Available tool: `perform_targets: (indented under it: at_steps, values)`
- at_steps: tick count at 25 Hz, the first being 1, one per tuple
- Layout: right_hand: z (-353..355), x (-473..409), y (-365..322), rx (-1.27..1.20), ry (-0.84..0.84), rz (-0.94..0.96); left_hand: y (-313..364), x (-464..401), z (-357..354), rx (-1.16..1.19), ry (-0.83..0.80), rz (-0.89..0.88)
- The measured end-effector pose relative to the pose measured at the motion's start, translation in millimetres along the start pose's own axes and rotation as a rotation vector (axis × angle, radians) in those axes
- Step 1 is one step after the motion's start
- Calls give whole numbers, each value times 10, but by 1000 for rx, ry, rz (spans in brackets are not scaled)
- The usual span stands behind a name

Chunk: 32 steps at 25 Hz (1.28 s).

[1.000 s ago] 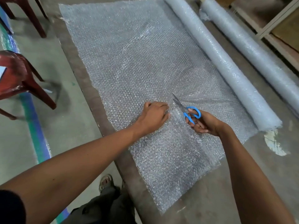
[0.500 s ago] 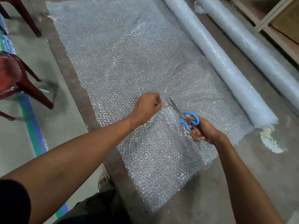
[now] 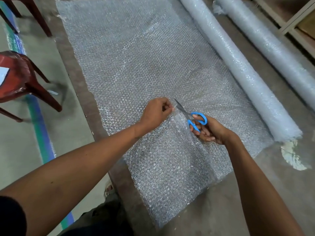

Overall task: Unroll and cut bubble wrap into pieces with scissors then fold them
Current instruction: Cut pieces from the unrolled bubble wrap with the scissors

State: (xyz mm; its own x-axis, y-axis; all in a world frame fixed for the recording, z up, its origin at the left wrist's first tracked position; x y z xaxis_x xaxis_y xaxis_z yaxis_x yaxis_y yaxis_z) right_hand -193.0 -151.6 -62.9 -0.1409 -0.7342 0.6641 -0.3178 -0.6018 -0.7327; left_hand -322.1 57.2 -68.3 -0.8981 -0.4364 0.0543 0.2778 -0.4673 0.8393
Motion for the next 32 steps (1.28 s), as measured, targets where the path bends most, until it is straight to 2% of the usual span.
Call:
perform_targets:
  at_steps: [6,16,22,32]
  values:
    - [1,-66,-43,16,0,8,-42,24,-26,7,-22,33]
    - [-28,-110,-121,178,117,40,2,28,5,60,-73,99]
    - [-74,-174,-158,17,76,24,13,36,59,173,-87,155]
    - [-94,13,-44,27,71,-6,-20,26,121,209,-106,163]
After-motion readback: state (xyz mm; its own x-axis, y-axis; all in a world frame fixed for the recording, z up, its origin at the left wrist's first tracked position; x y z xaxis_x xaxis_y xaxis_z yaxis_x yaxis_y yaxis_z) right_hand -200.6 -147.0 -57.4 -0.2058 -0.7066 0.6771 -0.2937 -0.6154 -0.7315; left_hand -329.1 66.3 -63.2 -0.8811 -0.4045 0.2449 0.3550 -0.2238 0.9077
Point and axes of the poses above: each hand's wrist, its own x-axis away from the middle knuckle, its own z-axis out of the back of the hand, y = z × x, the point moved 4 cm from there along -x, towards the middle knuckle, and after that the axes turned 4 degrees about -y, right-handed, at the moved point
